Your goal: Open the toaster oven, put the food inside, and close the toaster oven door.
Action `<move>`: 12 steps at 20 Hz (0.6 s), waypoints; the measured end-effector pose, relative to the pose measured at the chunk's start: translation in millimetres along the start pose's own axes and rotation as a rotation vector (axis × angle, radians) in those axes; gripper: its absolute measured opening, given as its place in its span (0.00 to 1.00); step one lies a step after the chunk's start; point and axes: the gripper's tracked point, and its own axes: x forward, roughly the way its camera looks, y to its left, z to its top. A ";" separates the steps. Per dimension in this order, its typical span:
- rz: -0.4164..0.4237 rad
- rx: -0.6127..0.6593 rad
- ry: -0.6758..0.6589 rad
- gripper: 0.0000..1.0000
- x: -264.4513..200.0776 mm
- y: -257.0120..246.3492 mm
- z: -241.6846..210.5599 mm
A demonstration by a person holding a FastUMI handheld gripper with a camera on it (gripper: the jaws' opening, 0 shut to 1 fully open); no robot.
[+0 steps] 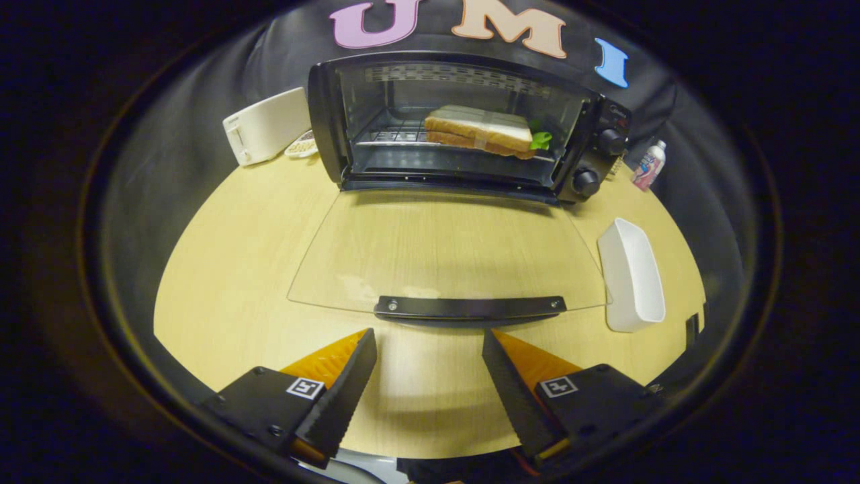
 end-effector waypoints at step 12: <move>-0.101 0.055 -0.075 1.00 -34.0 -3.8 47.4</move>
